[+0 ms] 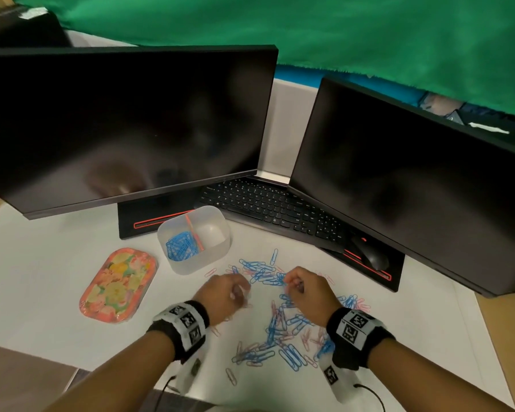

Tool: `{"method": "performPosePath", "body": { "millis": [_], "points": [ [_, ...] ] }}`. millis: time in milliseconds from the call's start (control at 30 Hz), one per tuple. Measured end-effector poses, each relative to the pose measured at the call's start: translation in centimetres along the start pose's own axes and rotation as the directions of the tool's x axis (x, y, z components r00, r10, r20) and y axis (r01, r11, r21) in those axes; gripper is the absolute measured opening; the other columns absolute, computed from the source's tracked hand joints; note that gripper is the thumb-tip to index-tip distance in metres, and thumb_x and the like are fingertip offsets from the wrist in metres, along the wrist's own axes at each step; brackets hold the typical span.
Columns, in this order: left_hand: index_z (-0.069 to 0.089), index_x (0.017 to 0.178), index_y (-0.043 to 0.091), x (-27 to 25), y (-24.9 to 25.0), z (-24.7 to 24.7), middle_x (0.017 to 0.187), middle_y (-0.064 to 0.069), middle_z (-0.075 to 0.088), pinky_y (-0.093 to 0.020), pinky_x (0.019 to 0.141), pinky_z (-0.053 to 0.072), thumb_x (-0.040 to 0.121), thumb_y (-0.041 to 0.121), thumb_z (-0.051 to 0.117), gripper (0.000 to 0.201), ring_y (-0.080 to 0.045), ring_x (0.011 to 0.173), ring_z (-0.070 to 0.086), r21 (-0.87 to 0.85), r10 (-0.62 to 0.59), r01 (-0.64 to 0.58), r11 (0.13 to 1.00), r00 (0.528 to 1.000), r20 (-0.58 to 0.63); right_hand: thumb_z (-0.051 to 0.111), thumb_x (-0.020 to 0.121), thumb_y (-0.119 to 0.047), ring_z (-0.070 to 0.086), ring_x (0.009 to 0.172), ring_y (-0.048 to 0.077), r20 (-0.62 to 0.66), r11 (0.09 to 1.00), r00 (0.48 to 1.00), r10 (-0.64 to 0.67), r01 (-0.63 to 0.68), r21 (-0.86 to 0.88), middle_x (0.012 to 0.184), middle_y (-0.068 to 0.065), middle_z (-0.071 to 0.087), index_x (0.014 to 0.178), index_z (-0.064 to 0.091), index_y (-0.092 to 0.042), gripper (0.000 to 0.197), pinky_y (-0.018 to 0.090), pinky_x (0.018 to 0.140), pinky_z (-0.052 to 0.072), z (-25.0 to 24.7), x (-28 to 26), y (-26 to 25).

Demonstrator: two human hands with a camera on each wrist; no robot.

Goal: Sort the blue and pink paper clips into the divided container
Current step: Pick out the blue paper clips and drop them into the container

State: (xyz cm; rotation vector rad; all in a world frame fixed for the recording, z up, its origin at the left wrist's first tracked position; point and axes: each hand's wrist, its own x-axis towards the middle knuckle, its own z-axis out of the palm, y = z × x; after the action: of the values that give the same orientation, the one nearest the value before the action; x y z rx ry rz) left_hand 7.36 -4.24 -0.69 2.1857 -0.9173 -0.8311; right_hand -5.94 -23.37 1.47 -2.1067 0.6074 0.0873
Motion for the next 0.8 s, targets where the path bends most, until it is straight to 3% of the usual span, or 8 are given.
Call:
{"method": "performPosePath", "body": {
  "millis": [100, 167, 233, 333, 500, 600, 733, 800],
  "points": [
    [0.071, 0.097, 0.013, 0.5, 1.2, -2.4, 0.070, 0.014, 0.063, -0.014, 0.058, 0.043, 0.090, 0.004, 0.059, 0.016, 0.004, 0.056, 0.055, -0.460, -0.183, 0.101, 0.882, 0.973, -0.137, 0.050, 0.094, -0.005, 0.052, 0.065, 0.009, 0.049, 0.944, 0.985, 0.164, -0.171, 0.281, 0.079, 0.003, 0.062, 0.108, 0.063, -0.009, 0.020, 0.014, 0.055, 0.040, -0.2, 1.2, -1.3],
    [0.069, 0.100, 0.007, 0.7, 1.6, -3.7, 0.066, 0.007, 0.053, -0.016, 0.044, 0.034, 0.094, -0.001, 0.047, 0.025, -0.003, 0.045, 0.041, -0.768, -0.338, 0.177, 0.616, 0.940, -0.055, 0.047, 0.095, -0.001, 0.046, 0.061, 0.015, 0.142, 0.792, 0.964, 0.224, -0.265, 0.550, 0.069, 0.005, 0.052, 0.108, 0.063, -0.003, 0.021, 0.023, 0.051, 0.038, -0.2, 1.8, -2.4],
    [0.064, 0.103, 0.004, 0.3, 1.4, -5.5, 0.069, 0.001, 0.046, -0.018, 0.041, 0.026, 0.096, 0.003, 0.042, 0.024, -0.009, 0.048, 0.034, -0.927, -0.405, 0.188, 0.323, 0.913, 0.044, 0.046, 0.094, 0.001, 0.051, 0.062, 0.019, 0.244, 0.631, 0.944, 0.224, -0.331, 0.702, 0.070, 0.008, 0.051, 0.108, 0.062, 0.002, 0.021, 0.028, 0.051, 0.041, 0.1, 2.8, -4.4],
    [0.058, 0.093, 0.008, -0.4, 1.1, -7.7, 0.063, -0.001, 0.047, -0.019, 0.042, 0.028, 0.097, 0.010, 0.039, 0.019, -0.011, 0.046, 0.041, -0.981, -0.437, 0.159, 0.108, 0.894, 0.097, 0.043, 0.095, 0.001, 0.055, 0.060, 0.023, 0.366, 0.507, 0.911, 0.192, -0.411, 0.758, 0.073, 0.011, 0.052, 0.105, 0.059, 0.001, 0.019, 0.030, 0.049, 0.044, 1.0, 4.8, -7.7],
    [0.061, 0.083, 0.009, -1.0, 1.1, -10.1, 0.061, -0.004, 0.067, -0.021, 0.049, 0.050, 0.096, 0.013, 0.042, 0.023, -0.015, 0.052, 0.064, -0.987, -0.542, 0.119, 0.111, 0.839, 0.040, 0.051, 0.091, -0.006, 0.058, 0.057, 0.021, 0.464, 0.550, 0.868, 0.177, -0.478, 0.684, 0.075, 0.011, 0.058, 0.096, 0.059, -0.003, 0.010, 0.027, 0.048, 0.045, 3.3, 8.3, -12.3],
    [0.058, 0.088, 0.009, -0.9, 0.9, -11.1, 0.083, -0.013, 0.068, -0.033, 0.068, 0.056, 0.097, 0.018, 0.043, 0.021, -0.023, 0.067, 0.066, -0.987, -0.566, 0.098, 0.127, 0.824, 0.010, 0.057, 0.089, -0.008, 0.062, 0.059, 0.020, 0.452, 0.669, 0.880, 0.148, -0.426, 0.609, 0.077, 0.013, 0.063, 0.093, 0.061, -0.001, 0.009, 0.028, 0.052, 0.052, 4.5, 9.9, -15.1],
    [0.053, 0.101, 0.008, -0.6, 1.0, -11.9, 0.089, -0.016, 0.063, -0.035, 0.061, 0.058, 0.098, 0.025, 0.047, 0.018, -0.027, 0.075, 0.063, -0.988, -0.598, 0.067, 0.136, 0.801, -0.028, 0.050, 0.095, -0.011, 0.067, 0.065, 0.018, 0.467, 0.754, 0.881, 0.080, -0.359, 0.550, 0.071, 0.008, 0.067, 0.094, 0.059, -0.005, 0.010, 0.032, 0.070, 0.051, 6.2, 11.3, -17.4],
    [0.054, 0.097, 0.010, -0.4, 1.3, -12.1, 0.083, -0.013, 0.057, -0.034, 0.063, 0.055, 0.098, 0.027, 0.047, 0.018, -0.025, 0.074, 0.059, -0.985, -0.615, 0.067, 0.156, 0.787, -0.043, 0.049, 0.093, -0.006, 0.057, 0.064, 0.019, 0.430, 0.775, 0.899, 0.083, -0.330, 0.540, 0.071, 0.009, 0.056, 0.088, 0.056, -0.010, 0.010, 0.030, 0.063, 0.046, 7.0, 12.0, -17.7]
  ]
}}
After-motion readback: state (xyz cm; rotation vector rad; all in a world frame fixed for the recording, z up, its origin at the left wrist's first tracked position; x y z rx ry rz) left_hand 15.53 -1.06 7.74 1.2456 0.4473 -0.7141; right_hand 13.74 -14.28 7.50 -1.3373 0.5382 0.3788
